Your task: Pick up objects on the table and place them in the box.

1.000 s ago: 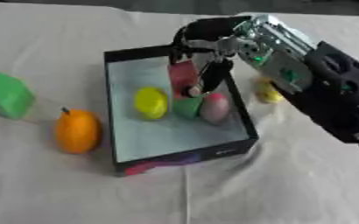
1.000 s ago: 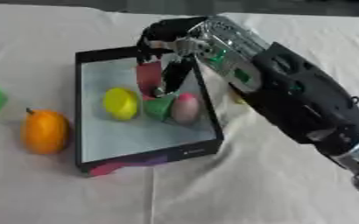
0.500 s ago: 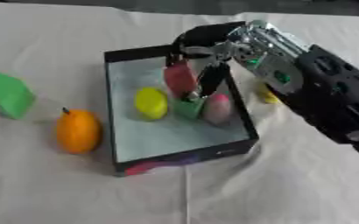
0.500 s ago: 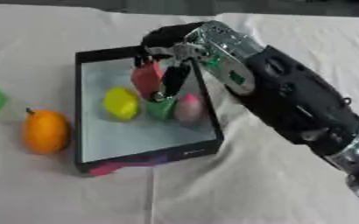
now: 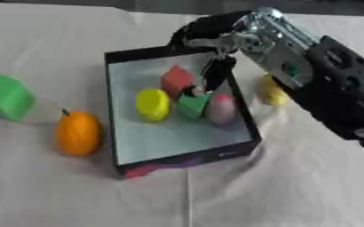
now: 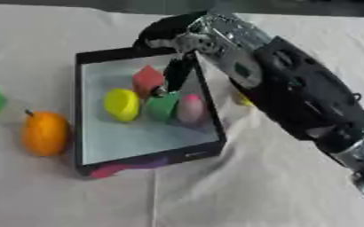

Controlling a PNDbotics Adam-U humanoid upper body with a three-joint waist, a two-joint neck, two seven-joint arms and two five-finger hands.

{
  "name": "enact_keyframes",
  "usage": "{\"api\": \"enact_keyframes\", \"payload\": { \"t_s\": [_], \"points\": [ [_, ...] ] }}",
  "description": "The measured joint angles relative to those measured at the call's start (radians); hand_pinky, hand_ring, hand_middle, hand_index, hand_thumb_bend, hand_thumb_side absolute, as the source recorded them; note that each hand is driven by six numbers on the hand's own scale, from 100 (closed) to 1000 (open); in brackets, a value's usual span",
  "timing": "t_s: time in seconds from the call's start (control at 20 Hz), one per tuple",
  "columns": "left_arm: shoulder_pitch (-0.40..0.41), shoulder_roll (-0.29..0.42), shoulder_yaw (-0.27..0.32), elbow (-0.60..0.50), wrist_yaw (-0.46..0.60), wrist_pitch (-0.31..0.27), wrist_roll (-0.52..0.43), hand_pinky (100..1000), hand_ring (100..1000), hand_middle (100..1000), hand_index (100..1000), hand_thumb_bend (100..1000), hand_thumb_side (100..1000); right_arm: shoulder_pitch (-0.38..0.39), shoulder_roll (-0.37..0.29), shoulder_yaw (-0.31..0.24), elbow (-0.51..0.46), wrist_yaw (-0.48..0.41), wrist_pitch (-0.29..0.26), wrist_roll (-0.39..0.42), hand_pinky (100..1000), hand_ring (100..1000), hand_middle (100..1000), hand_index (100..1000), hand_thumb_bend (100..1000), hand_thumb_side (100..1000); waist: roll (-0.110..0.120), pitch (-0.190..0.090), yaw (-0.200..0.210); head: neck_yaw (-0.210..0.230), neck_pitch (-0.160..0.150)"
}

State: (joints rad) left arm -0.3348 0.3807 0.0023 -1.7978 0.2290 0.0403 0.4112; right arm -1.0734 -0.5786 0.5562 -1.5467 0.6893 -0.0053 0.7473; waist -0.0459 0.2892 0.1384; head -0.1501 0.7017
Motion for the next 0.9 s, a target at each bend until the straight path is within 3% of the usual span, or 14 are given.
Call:
{"api": "enact_keyframes", "payload": {
  "t_s": [0.4,0.7,0.9],
  "points": [
    [0.001,0.0,0.0,0.0,0.0,0.0,0.0,720,823,649,729,100,808,0.052,-0.123,-0.116,-0.145,-0.125,0.089,-0.038,836,851,859,917,438,242,0.0,0.0,-0.008,0.009,0.0],
    [0.005,0.0,0.001,0.0,-0.001,-0.003,0.004,720,823,650,729,100,807,0.168,-0.245,-0.203,-0.215,-0.22,0.146,-0.083,833,844,846,910,436,209,0.0,0.0,-0.011,0.016,0.0],
    [0.005,0.001,0.001,0.0,-0.002,-0.003,0.005,720,823,649,728,100,807,0.274,-0.32,-0.253,-0.242,-0.271,0.174,-0.122,833,844,843,907,389,178,0.0,0.0,-0.014,0.019,0.0]
  ]
}}
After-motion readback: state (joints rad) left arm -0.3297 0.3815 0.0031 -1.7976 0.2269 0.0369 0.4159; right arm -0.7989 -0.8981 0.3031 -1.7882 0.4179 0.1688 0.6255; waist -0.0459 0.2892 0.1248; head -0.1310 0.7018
